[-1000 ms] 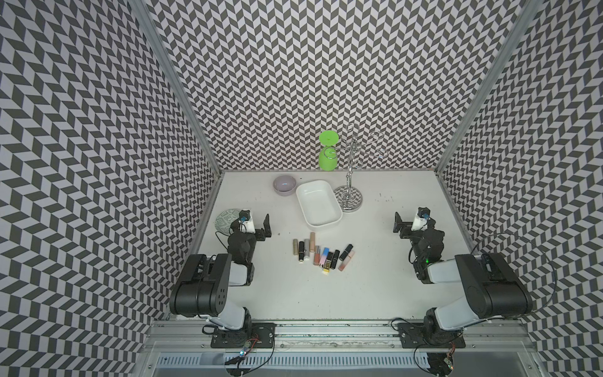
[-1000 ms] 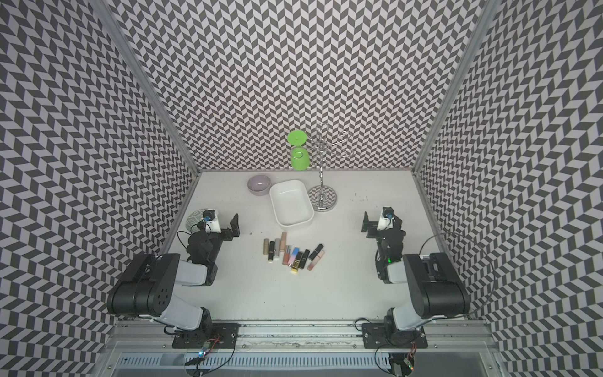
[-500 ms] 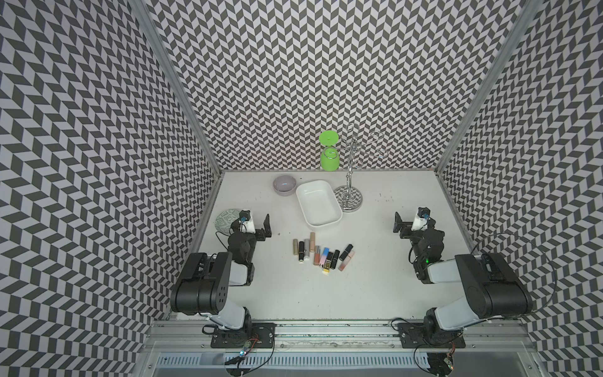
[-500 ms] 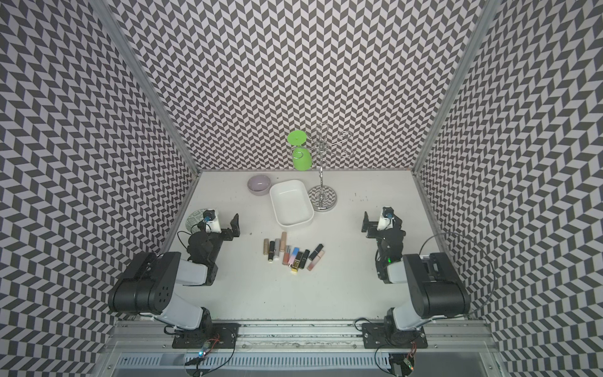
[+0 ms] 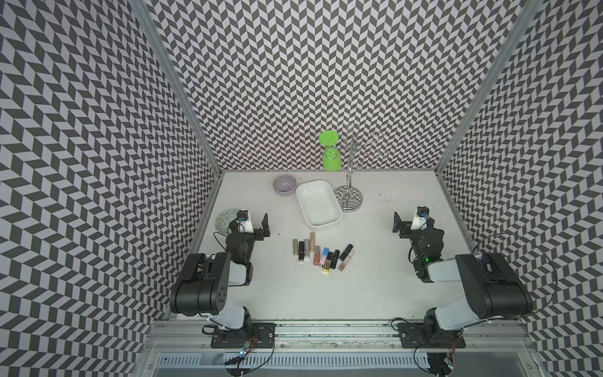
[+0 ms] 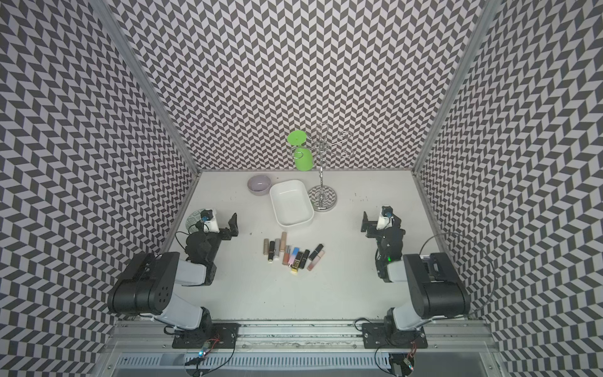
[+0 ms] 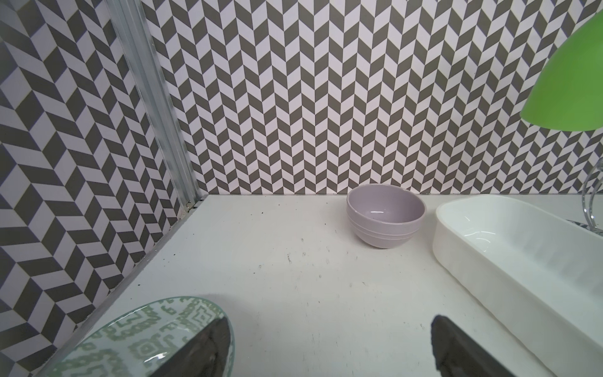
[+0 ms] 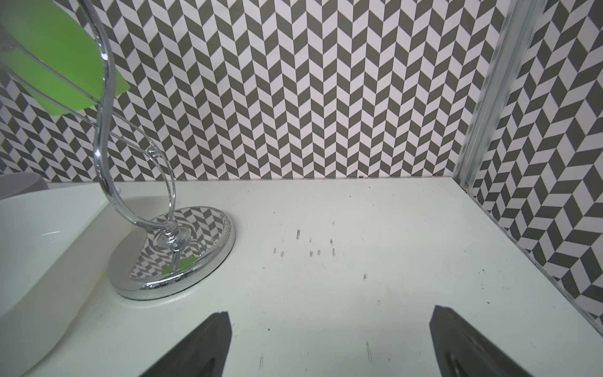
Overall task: Put the lipstick into the storage box
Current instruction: Adjust the storage box at the center of the board.
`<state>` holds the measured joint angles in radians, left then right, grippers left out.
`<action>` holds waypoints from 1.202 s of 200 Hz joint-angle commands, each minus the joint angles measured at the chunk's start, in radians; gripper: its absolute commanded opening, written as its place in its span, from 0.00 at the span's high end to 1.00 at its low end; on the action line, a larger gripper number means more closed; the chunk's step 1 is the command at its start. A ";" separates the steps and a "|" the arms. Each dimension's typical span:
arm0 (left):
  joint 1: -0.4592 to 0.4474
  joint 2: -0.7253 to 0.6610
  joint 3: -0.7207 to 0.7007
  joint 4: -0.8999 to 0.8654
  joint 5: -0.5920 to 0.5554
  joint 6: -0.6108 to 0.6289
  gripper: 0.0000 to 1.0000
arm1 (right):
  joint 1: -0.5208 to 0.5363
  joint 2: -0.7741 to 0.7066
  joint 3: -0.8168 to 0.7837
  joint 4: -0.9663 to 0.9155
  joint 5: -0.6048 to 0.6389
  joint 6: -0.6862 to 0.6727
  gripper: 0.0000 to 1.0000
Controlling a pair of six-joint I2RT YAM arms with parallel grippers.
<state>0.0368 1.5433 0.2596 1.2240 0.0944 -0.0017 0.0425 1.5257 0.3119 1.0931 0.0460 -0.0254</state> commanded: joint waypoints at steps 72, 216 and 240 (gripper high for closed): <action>-0.034 -0.153 0.249 -0.577 0.035 -0.067 0.01 | -0.001 -0.171 0.315 -0.650 0.206 0.356 0.00; -0.270 -0.445 0.374 -1.246 0.232 -0.463 0.01 | 0.304 -0.084 0.685 -1.481 -0.275 0.714 0.06; -0.276 -0.468 0.378 -1.285 0.235 -0.475 0.01 | 0.409 -0.040 0.716 -1.474 -0.264 0.839 0.10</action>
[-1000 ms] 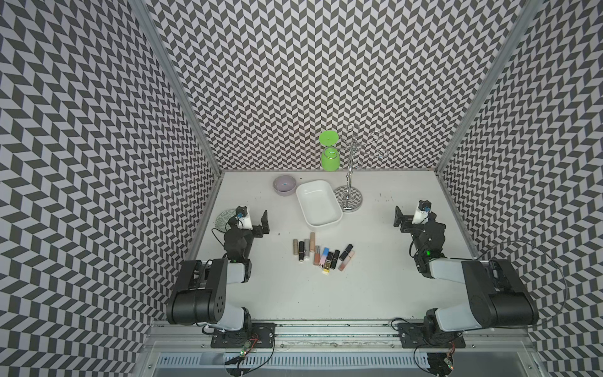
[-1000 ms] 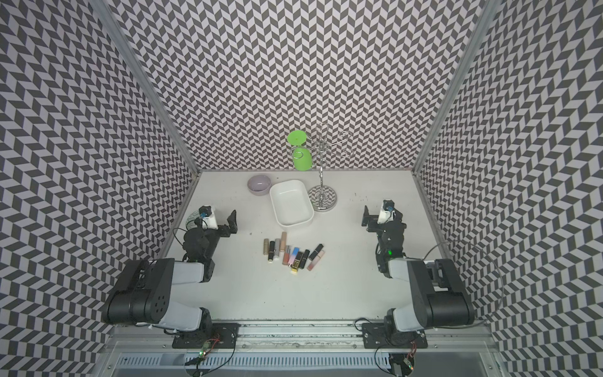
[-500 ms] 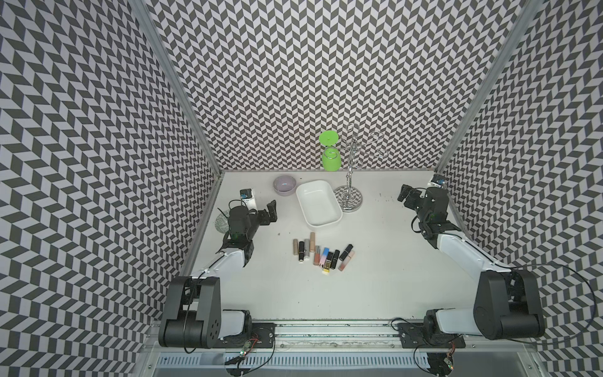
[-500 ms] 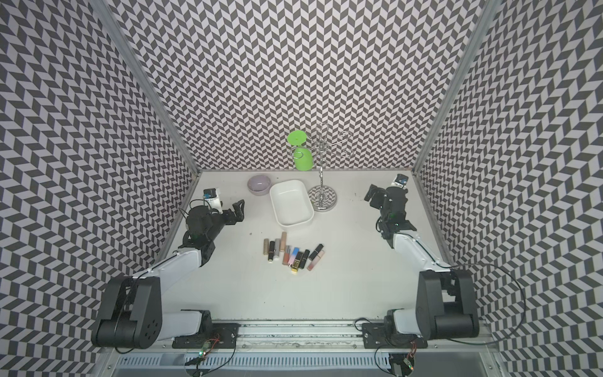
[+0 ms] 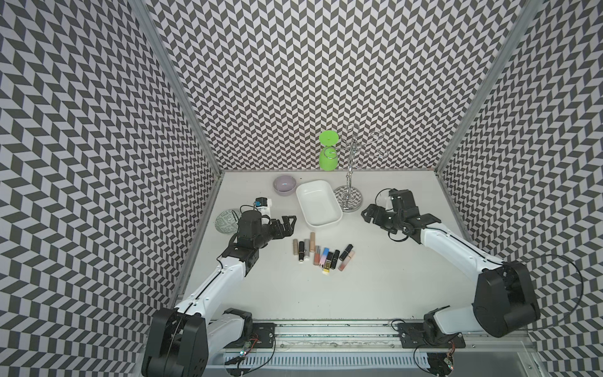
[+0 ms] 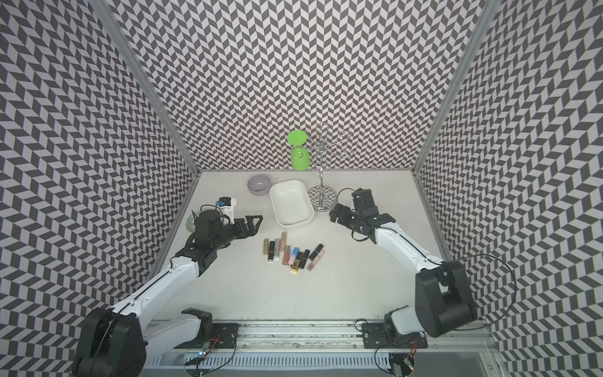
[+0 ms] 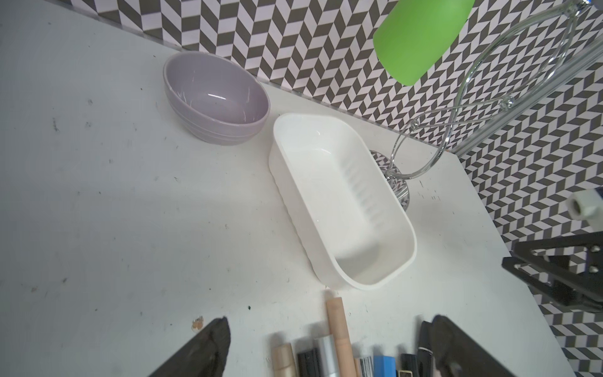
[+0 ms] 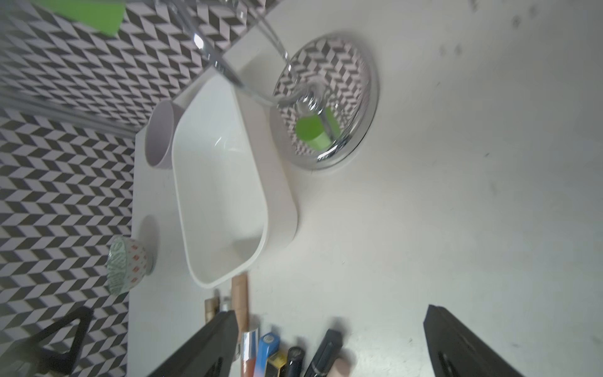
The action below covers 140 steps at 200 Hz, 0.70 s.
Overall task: Put the lipstick into the storage box
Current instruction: Adjust the storage box at the center of the board.
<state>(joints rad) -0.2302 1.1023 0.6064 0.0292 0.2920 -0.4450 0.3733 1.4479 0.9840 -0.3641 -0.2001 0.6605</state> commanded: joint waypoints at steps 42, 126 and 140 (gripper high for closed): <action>-0.012 -0.053 0.053 -0.172 0.008 -0.018 0.01 | 0.191 0.136 0.093 0.059 -0.002 0.391 0.14; -0.013 -0.067 0.082 -0.239 -0.030 0.014 0.01 | 0.270 0.397 0.339 -0.023 0.070 0.490 0.18; -0.014 -0.062 0.086 -0.240 -0.033 0.021 0.01 | 0.269 0.427 0.363 -0.036 0.083 0.490 0.18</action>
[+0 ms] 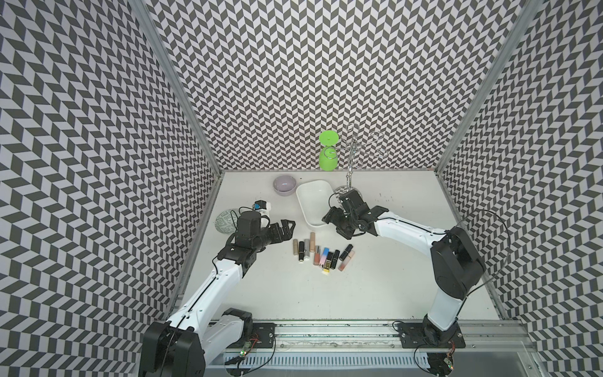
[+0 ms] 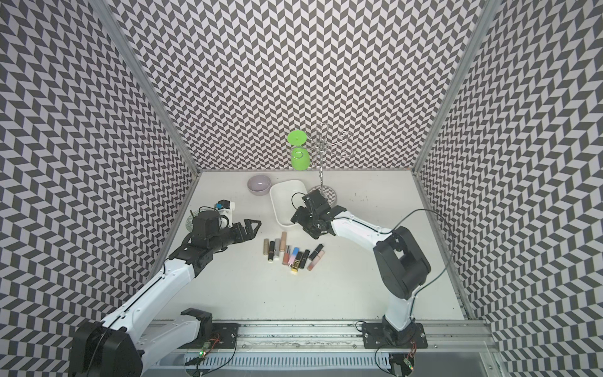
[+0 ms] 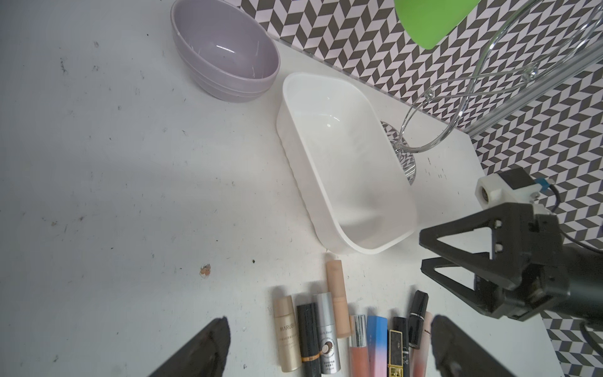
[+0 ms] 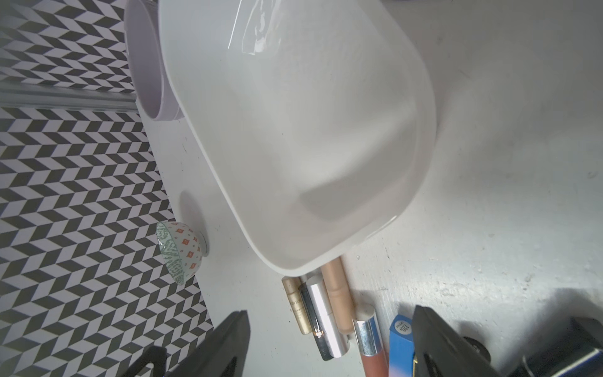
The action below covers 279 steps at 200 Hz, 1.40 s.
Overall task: Put the lipstick into the storage box
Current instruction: Adjust the storage box at the center of the board.
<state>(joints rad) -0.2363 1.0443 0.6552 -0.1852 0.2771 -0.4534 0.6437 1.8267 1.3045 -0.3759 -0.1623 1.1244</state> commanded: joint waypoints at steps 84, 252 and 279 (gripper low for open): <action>-0.008 0.019 0.060 -0.050 -0.038 0.088 0.01 | -0.018 0.172 0.157 -0.103 0.136 0.035 0.21; -0.006 0.019 0.065 -0.063 -0.050 0.139 0.01 | -0.047 0.202 0.204 -0.176 0.229 -0.056 0.72; -0.006 0.015 0.063 -0.065 -0.047 0.135 0.01 | -0.056 0.173 0.194 -0.181 0.248 -0.086 0.78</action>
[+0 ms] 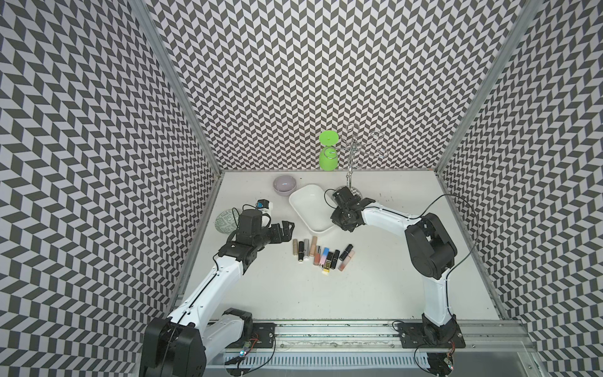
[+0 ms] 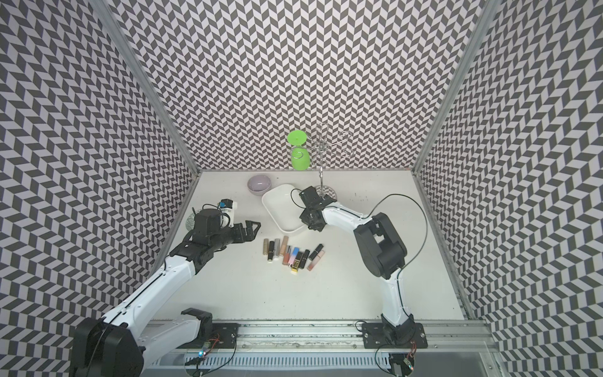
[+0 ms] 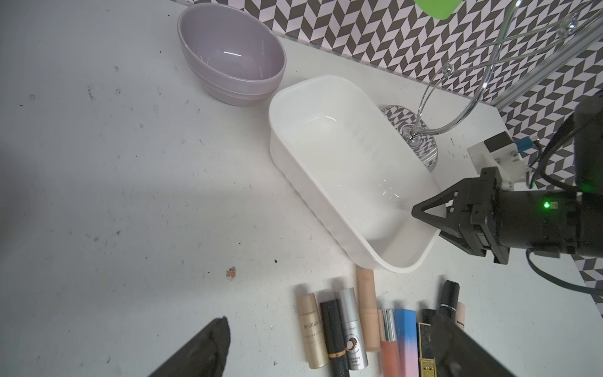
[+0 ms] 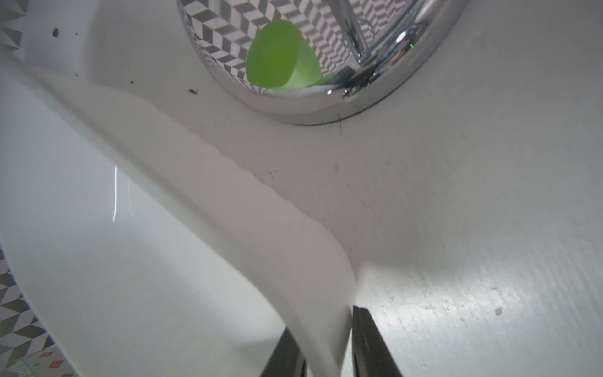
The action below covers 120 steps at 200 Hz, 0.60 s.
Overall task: Put the lipstick into the storage box
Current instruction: Adjust the storage box at the center of the board.
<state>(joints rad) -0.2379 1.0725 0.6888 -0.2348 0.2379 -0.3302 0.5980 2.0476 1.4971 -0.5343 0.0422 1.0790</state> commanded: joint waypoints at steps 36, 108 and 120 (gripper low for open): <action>-0.004 -0.025 0.023 -0.017 -0.008 0.007 0.01 | -0.039 -0.072 -0.006 -0.041 0.063 -0.104 0.81; 0.005 -0.022 0.015 0.000 0.009 -0.005 0.01 | -0.103 -0.074 0.016 -0.073 0.056 -0.344 0.86; 0.006 -0.019 0.014 0.003 0.010 -0.004 0.01 | -0.112 -0.082 0.011 -0.072 0.071 -0.389 0.86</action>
<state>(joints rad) -0.2367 1.0702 0.6888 -0.2409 0.2386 -0.3336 0.4999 2.0026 1.4967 -0.5995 0.0818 0.8211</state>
